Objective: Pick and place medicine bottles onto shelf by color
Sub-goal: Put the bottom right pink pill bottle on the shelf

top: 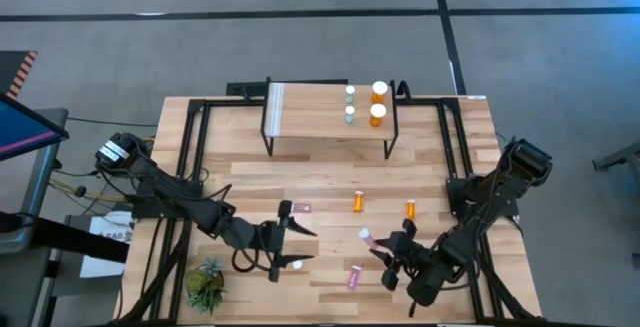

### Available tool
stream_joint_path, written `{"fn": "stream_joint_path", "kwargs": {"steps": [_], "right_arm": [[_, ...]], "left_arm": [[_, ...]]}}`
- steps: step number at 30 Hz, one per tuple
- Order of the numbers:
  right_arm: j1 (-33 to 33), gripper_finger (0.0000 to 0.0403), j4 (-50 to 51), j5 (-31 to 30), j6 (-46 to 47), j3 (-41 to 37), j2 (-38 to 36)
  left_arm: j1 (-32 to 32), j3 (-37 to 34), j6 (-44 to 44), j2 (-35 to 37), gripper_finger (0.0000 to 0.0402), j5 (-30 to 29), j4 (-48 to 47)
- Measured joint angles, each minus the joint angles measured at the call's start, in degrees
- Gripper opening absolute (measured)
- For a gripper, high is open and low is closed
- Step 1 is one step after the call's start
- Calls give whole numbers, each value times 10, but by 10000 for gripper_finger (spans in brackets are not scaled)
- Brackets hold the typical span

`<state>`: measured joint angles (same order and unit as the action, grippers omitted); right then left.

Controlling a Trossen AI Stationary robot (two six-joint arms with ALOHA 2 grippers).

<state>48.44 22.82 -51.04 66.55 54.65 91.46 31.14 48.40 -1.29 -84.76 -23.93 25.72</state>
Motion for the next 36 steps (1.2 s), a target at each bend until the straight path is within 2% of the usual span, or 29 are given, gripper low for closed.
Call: {"fn": "stream_joint_path", "kwargs": {"steps": [3,8,10,12,16,21,24,30,36], "right_arm": [[-7,118,-43,-14,-59,0,0],[-30,118,-115,-38,-165,0,0],[-42,118,-152,-49,-214,0,0],[-57,118,-191,-51,-265,0,0],[-79,118,-303,-53,-393,0,0],[-91,118,-427,-48,-523,0,0],[-93,118,-480,-47,-579,0,0],[-97,118,-526,-41,-634,0,0],[-132,118,-540,9,-636,0,5]], "left_arm": [[-4,4,-6,13,224,-4,-21],[-2,24,-35,18,224,-117,-59],[4,27,-36,18,224,-125,-46],[7,28,-26,18,224,-102,-33],[10,28,-42,18,224,-3,-7],[11,26,-42,18,224,21,17],[5,-3,-42,12,224,36,74],[-21,-92,-30,11,224,38,272],[-49,-111,13,12,224,41,309]]}}
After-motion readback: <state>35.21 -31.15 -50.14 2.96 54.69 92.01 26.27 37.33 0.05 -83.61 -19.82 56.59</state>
